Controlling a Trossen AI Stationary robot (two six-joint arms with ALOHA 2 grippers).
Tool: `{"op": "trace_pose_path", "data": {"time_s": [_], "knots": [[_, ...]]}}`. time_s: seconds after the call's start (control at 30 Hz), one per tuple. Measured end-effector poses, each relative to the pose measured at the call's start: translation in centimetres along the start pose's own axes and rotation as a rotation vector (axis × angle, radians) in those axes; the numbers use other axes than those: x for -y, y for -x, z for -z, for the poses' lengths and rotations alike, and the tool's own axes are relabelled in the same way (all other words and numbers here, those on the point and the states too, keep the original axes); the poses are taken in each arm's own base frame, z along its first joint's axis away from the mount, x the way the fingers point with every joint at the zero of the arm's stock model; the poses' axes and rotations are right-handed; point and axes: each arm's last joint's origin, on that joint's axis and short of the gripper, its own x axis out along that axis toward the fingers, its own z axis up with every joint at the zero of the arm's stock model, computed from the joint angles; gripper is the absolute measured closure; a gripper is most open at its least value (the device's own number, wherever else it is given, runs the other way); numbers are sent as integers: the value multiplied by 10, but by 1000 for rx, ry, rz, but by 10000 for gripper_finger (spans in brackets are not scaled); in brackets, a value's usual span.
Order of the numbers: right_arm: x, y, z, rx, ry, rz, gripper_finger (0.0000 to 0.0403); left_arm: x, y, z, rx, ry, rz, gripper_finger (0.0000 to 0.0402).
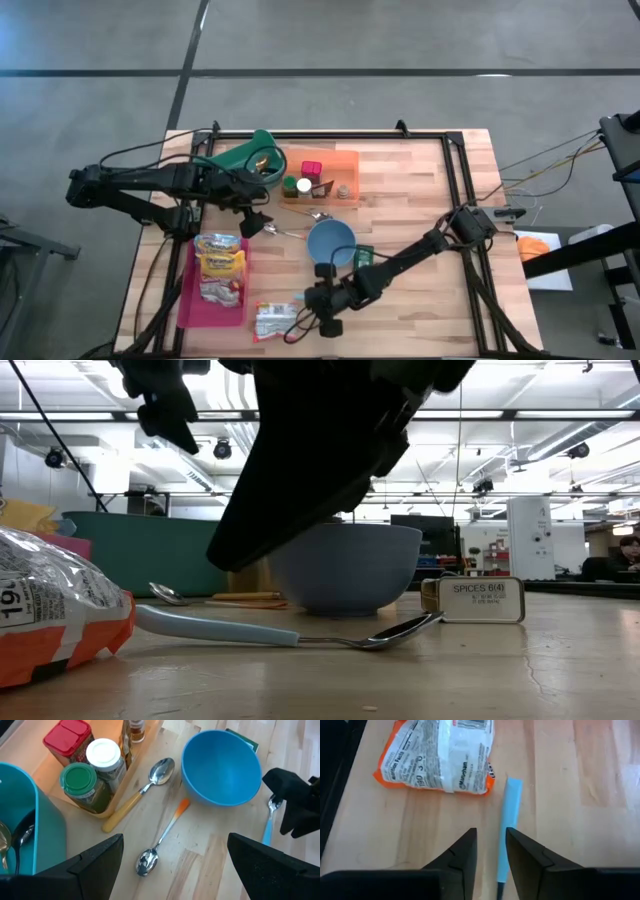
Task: Pick & Place Food Item
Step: Put the blue spoon into the green bin
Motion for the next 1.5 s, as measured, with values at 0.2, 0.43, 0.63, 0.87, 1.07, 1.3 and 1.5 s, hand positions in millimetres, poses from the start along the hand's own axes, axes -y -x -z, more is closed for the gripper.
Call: {"op": "trace_pose_path", "data": {"time_s": [0.2,0.43,0.63,0.87,1.07,1.3,1.5], "knots": [[8,-2,-4,22,4,9,236,0,1,-1,11,1,5,42],[11,-3,-6,52,16,57,196,0,4,-1,23,2,12,42],[10,-27,4,22,58,57,195,0,4,-1,22,1,14,42],[7,-39,4,14,55,53,195,1,4,0,20,-2,23,42],[8,-40,8,-17,9,58,237,2,4,0,16,-3,31,42],[7,-40,9,-29,13,54,349,2,4,0,16,-3,30,42],[7,-39,10,-33,16,60,368,2,4,0,16,-3,30,42]]}}
